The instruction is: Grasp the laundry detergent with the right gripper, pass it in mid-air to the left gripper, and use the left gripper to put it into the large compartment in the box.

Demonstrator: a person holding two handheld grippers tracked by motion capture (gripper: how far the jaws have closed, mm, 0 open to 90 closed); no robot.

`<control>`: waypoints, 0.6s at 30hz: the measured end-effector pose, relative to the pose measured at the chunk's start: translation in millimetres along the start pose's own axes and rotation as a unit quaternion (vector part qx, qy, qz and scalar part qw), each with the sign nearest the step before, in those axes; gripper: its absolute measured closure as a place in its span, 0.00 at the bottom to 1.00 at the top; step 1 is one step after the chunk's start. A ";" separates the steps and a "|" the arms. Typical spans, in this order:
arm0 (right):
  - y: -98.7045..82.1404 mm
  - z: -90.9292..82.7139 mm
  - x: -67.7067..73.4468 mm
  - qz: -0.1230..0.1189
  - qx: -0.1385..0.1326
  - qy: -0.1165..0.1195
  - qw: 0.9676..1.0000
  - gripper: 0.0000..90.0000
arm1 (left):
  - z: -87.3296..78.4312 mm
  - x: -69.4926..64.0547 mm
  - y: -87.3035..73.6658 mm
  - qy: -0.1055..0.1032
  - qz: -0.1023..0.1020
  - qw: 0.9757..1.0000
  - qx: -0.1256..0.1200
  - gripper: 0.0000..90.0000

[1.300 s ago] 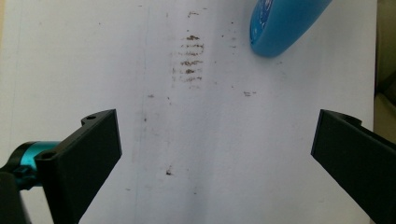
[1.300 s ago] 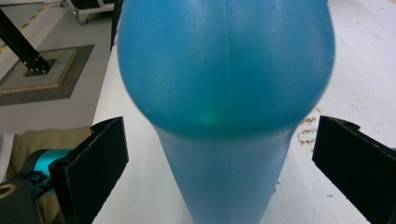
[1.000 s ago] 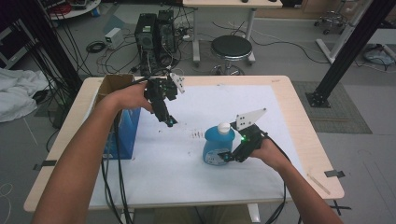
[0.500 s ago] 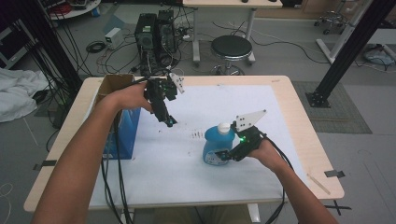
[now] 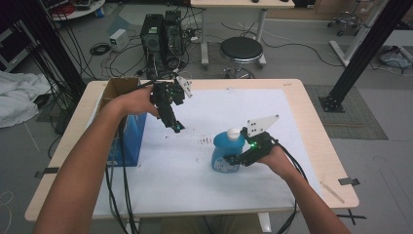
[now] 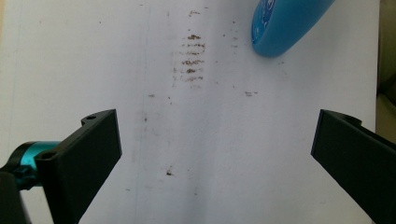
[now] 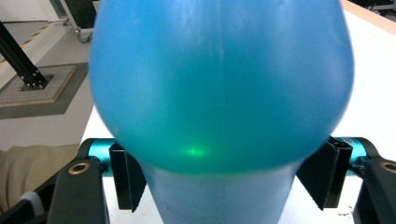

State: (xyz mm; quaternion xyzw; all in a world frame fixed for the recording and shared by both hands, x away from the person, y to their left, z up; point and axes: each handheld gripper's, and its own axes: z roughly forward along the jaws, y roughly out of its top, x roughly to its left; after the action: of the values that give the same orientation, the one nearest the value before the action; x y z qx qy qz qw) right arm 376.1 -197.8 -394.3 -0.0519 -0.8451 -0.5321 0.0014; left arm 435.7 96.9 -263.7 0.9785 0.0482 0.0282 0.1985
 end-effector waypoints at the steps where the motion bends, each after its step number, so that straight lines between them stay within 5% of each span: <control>1: 0.0 0.2 0.0 0.000 0.000 -0.002 1.000 0.30 | 0.1 -0.1 0.1 0.000 0.000 1.000 -0.001 0.02; 18: -0.6 -0.6 1.5 -0.014 -0.009 0.008 1.000 0.46 | 1.7 -0.2 0.8 0.000 -0.001 1.000 0.000 0.02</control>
State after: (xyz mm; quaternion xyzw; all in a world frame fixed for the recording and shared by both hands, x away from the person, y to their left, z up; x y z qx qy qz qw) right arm 374.5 -198.5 -394.5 -0.0361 -0.8408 -0.5401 0.0003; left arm 435.7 95.5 -265.0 0.9785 0.0490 0.0278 0.1984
